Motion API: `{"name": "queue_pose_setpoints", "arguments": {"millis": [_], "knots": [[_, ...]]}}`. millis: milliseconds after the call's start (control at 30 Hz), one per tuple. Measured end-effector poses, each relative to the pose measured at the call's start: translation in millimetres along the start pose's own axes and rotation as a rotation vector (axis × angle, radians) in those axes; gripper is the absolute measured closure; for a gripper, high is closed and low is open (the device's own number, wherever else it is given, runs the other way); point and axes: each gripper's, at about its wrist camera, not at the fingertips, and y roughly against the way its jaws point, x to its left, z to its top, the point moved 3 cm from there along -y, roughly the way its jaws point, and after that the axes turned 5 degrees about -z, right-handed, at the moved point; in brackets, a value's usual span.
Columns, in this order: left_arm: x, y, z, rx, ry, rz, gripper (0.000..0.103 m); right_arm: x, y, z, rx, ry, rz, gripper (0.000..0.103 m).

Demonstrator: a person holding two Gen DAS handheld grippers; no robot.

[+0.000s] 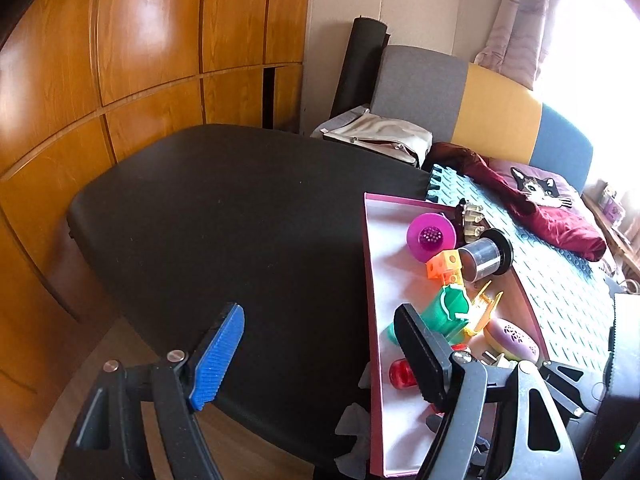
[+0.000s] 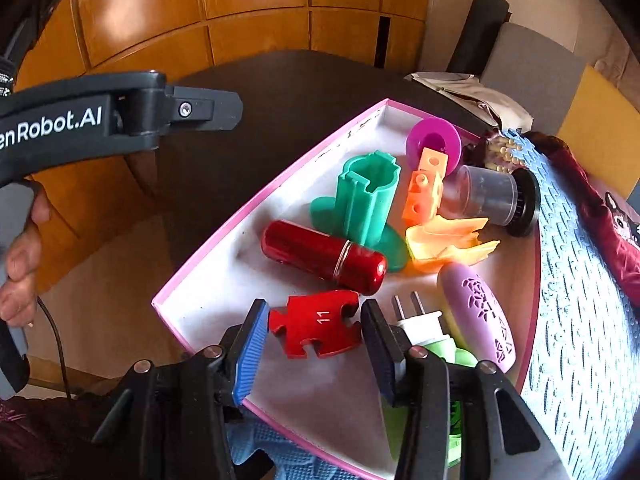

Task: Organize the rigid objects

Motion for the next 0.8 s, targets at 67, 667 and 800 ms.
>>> {"name": "queue_pose_setpoints", "arguments": {"millis": [67, 667, 800], "knots": [[-1.2, 0.8, 0.2, -0.001, -0.002, 0.001, 0.025, -1.2, 2.4, -1.3, -0.006, -0.01, 0.01, 0.055], [-20.5, 13.9, 5.3, -0.042, -0.045, 0.021, 0.014, -37.1, 57.0, 2.5, -0.21, -0.207, -0.094, 0.054], [-30.4, 17.4, 5.3, -0.056, -0.054, 0.027, 0.005, -57.7, 67.4, 2.0, -0.25, -0.305, -0.209, 0.048]]}}
